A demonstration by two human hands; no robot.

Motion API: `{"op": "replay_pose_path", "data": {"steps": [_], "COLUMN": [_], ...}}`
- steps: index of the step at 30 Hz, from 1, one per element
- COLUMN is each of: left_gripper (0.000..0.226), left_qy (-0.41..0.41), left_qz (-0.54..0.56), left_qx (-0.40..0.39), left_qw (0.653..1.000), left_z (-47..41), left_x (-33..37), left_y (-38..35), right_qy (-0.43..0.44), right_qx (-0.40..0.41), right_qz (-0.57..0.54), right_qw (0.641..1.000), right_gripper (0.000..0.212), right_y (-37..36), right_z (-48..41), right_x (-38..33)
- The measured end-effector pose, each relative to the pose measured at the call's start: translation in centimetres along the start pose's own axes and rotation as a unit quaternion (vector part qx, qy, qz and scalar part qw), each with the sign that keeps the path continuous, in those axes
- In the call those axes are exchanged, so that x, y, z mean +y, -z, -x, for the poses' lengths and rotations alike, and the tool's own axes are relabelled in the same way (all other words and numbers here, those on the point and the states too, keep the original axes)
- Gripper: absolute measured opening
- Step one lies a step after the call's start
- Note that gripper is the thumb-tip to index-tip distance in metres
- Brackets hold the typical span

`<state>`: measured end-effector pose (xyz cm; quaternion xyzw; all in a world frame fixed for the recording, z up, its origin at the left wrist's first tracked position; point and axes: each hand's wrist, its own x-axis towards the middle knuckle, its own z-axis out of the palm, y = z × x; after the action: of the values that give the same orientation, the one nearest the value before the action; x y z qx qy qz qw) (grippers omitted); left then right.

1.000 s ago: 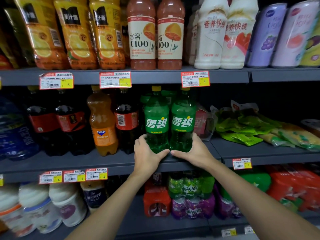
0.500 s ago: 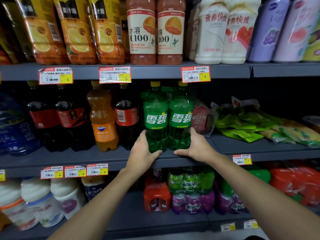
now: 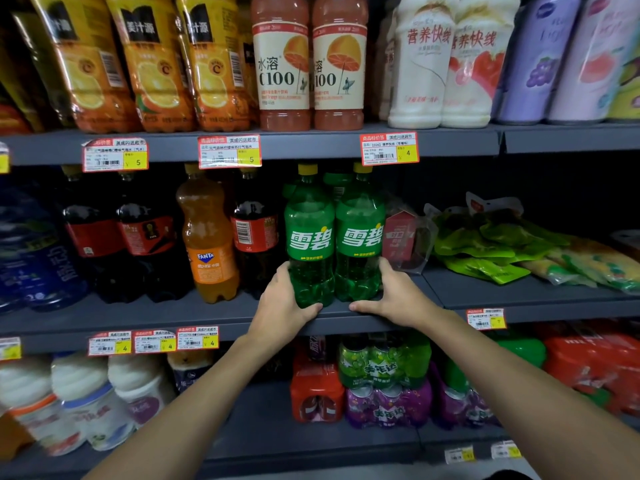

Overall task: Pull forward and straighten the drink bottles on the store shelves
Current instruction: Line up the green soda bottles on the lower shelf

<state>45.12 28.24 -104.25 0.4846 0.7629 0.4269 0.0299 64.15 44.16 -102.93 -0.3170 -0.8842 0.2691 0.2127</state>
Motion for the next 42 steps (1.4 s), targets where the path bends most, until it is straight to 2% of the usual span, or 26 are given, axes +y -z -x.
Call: {"op": "replay_pose_path", "data": {"steps": [3,13,25,33,42], "left_gripper": [0.1,0.087,0.086,0.08,0.076], "left_qy": [-0.012,-0.031,-0.029,-0.038,-0.045], "left_qz": [0.004,0.003,-0.005,-0.002,-0.002], "left_qx": [-0.008,0.027,0.031,-0.001,0.002], "left_qw": [1.0,0.999,0.999,0.999,0.999], "left_z": [0.0,0.3,0.3,0.0,0.0], "left_x": [0.0,-0.4,-0.4,-0.7,-0.8], "left_y": [0.2,-0.3,-0.3,0.3,0.2], "right_qy": [0.001,0.016,0.019,0.02,0.023], "right_qx": [-0.016,0.002,0.015,0.023,0.016], "right_qz": [0.005,0.002,0.018,0.006,0.004], "right_qw": [1.0,1.0,1.0,1.0,1.0], "right_gripper": [0.103,0.103,0.093,0.097,0.097], "right_y": [0.3,-0.3,-0.8,-0.9,-0.8], "right_z": [-0.1,0.1,0.0,0.0,0.2], "right_x": [0.0,0.2,0.4,0.5,0.5]}}
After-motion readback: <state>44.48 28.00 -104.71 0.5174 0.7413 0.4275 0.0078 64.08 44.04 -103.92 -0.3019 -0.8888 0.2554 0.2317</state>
